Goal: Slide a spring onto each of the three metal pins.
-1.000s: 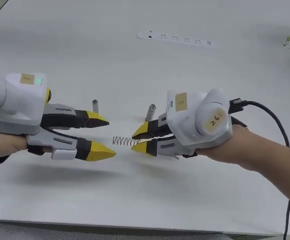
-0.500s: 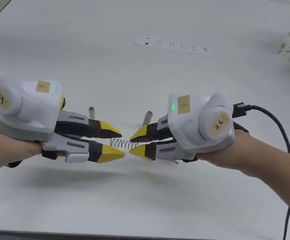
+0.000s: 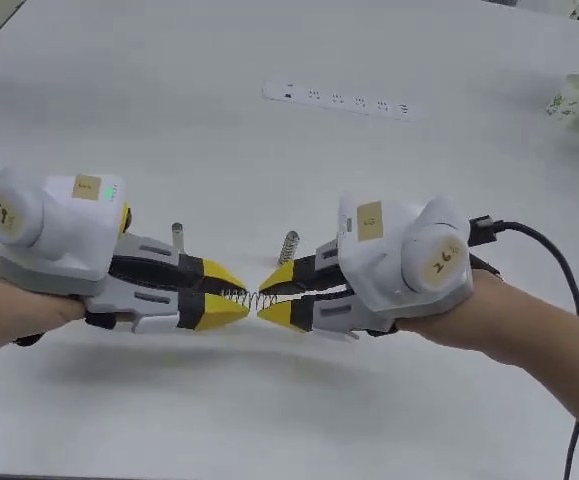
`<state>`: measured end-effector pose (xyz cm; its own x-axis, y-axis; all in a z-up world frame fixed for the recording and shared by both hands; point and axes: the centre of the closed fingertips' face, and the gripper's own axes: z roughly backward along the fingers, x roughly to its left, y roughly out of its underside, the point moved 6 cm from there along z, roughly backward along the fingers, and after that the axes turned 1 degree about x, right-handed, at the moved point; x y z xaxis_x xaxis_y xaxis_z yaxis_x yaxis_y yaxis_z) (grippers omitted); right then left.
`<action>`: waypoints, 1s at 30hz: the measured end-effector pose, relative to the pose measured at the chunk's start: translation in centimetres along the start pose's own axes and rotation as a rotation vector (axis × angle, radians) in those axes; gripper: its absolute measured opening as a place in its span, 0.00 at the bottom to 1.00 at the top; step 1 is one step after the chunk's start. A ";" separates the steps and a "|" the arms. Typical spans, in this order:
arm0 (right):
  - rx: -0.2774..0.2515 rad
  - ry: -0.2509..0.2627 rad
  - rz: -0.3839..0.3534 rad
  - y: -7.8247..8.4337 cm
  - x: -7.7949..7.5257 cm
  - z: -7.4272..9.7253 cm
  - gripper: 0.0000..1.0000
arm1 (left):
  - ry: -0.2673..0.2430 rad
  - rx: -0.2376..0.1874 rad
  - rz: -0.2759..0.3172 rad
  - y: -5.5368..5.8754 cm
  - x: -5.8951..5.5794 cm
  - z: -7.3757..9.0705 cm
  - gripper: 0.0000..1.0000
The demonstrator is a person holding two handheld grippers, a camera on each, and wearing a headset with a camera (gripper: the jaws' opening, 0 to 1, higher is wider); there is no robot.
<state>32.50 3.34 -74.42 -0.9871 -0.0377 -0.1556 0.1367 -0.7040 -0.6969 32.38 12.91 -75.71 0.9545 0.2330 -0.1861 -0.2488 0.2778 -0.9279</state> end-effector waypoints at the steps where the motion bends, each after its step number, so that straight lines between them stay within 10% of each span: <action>1: -0.001 -0.001 0.000 0.0 0.0 0.0 0.08 | 0.002 -0.001 -0.002 0.0 0.0 0.0 0.04; 30: -0.045 -0.016 -0.063 0.4 0.5 0.0 0.08 | 0.032 0.005 0.004 -0.1 -0.5 0.5 0.02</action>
<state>32.08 3.09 -74.78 -0.9950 -0.0053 -0.0994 0.0771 -0.6731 -0.7355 31.87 13.26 -75.36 0.9581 0.2042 -0.2007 -0.2539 0.2819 -0.9252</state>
